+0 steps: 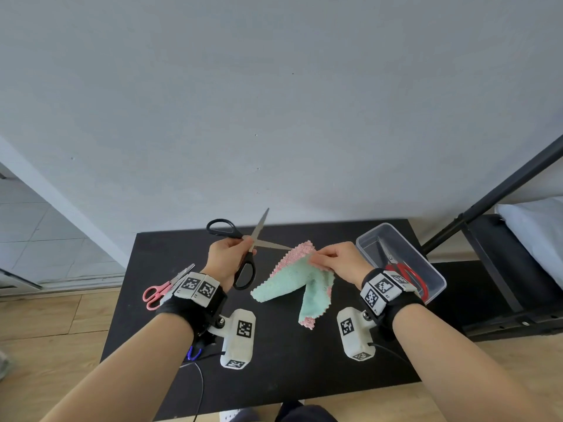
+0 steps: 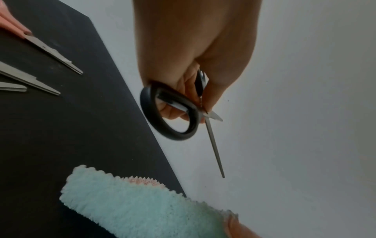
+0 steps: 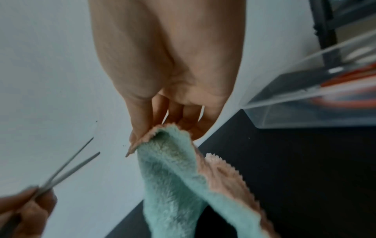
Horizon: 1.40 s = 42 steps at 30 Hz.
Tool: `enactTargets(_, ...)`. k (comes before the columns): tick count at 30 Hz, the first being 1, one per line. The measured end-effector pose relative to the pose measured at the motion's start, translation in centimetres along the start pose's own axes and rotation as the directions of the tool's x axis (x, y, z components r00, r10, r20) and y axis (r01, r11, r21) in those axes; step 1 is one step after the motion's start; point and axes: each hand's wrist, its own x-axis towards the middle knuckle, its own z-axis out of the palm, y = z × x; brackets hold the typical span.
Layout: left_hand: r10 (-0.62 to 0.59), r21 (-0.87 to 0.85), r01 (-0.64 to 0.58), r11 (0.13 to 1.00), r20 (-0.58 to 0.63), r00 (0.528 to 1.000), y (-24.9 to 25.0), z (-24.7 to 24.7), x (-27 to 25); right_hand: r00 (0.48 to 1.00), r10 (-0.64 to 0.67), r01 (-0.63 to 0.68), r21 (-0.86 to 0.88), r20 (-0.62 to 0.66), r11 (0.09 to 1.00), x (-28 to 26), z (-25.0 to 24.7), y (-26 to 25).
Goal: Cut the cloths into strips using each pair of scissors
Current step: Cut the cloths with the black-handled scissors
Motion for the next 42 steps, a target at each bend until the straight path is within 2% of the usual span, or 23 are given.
enactTargets(3, -0.064, -0.155, 0.069, 0.985, 0.035, 0.997, 0.2, -0.2, 0.1, 0.996, 0.074, -0.056, 0.288, -0.052, 0.956, -0.2, 1.0, 0.6)
enactTargets(6, -0.087, -0.28, 0.109, 0.954, 0.089, 0.992, 0.5, 0.6, -0.4, 0.992, 0.125, -0.105, 0.559, 0.003, 0.822, -0.1, 3.0, -0.1)
enactTargets(12, -0.136, -0.38, 0.182, 0.907, 0.145, 0.98, 0.2, 1.6, -0.2, 0.995, 0.078, -0.101, 0.756, 0.067, 0.647, -0.1, 5.2, -1.8)
enactTargets(19, -0.165, -0.331, 0.215, 0.919, 0.172, 0.971, -0.6, 1.9, -0.1, 0.997, 0.056, -0.069, 0.834, 0.046, 0.547, 0.1, 6.3, -2.8)
enactTargets(25, -0.141, -0.32, 0.204, 0.925, 0.209, 0.968, -0.4, 2.3, -0.3, 0.998, 0.045, -0.062, 0.848, 0.045, 0.527, 0.5, 7.2, -3.7)
enactTargets(30, -0.11, -0.289, 0.164, 0.943, 0.194, 0.975, 0.0, 2.6, -0.5, 0.995, 0.095, -0.067, 0.864, 0.022, 0.5, 0.7, 7.1, -4.1)
enactTargets(35, -0.082, -0.263, 0.12, 0.957, 0.152, 0.985, 0.3, 3.1, -0.6, 0.993, 0.118, -0.05, 0.841, -0.017, 0.538, 1.2, 6.7, -4.3)
enactTargets(42, -0.063, -0.225, 0.096, 0.97, 0.148, 0.987, -0.1, 1.9, -0.1, 0.985, 0.168, -0.056, 0.838, -0.043, 0.543, 1.4, 4.8, -3.2)
